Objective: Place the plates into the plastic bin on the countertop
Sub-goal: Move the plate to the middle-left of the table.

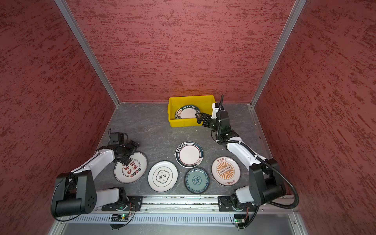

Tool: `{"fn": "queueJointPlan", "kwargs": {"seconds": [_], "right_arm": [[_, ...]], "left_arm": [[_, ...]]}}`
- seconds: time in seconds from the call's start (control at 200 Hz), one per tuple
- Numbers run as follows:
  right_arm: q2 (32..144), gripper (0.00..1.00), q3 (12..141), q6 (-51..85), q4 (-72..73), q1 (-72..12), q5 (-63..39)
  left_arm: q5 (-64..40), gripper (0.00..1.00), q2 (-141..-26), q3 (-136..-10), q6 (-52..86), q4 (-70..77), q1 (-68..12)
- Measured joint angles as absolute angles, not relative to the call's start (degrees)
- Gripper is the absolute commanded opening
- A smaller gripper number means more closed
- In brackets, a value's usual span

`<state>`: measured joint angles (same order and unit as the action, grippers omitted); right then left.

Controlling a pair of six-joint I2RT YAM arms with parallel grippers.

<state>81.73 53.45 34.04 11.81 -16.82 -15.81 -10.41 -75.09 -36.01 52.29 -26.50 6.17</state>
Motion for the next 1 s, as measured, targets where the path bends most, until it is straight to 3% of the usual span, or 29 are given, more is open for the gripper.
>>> {"fn": "queueJointPlan", "kwargs": {"seconds": [1.002], "right_arm": [[76.93,0.99,52.29,31.48,6.98,-16.82,-11.35]], "left_arm": [[-11.84,0.99,-102.04,-60.60,46.59,-18.98,-5.54]]}}
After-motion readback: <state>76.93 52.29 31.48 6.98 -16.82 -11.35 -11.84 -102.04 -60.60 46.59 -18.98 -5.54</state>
